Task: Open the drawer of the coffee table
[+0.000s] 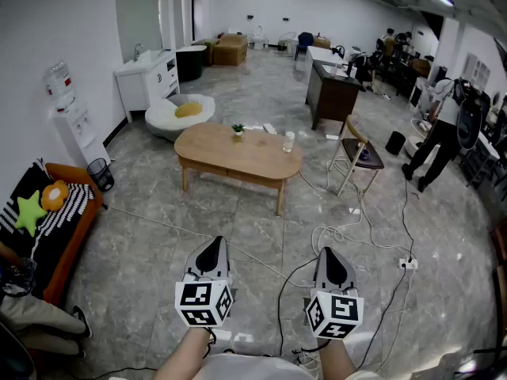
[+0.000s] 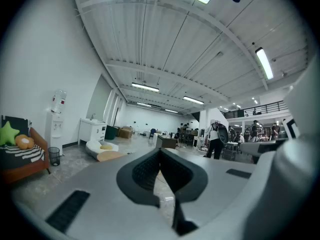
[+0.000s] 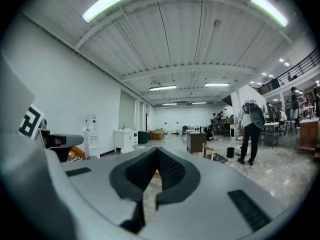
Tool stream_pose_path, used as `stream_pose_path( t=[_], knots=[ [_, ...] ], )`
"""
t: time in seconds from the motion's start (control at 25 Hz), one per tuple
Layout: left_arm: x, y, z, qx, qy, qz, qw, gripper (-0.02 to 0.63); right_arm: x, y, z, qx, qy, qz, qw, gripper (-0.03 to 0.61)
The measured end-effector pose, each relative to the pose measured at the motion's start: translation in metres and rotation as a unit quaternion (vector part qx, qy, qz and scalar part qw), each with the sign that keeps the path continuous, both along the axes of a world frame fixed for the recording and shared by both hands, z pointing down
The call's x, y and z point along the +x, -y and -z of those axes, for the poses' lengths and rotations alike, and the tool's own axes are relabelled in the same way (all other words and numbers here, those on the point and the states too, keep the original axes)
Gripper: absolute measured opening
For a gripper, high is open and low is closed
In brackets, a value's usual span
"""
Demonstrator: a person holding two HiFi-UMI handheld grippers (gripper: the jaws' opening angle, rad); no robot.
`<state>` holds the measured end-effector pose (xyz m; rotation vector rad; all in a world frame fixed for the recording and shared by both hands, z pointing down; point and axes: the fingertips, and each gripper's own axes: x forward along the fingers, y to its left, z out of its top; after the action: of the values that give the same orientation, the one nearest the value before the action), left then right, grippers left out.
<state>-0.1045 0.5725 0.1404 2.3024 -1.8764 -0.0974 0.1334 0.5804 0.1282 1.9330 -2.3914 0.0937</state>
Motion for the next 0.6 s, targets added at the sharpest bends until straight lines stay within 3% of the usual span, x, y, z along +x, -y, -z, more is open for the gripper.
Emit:
stream_pose_path(
  t=[0.6],
  knots=[
    [0.0074, 0.0039, -0.0010, 0.000, -0.002, -0.002, 1.0000, -0.008, 0.0004, 0.0030, -0.0051, -0.004, 0.002, 0.014, 1.000, 0.002]
  ],
)
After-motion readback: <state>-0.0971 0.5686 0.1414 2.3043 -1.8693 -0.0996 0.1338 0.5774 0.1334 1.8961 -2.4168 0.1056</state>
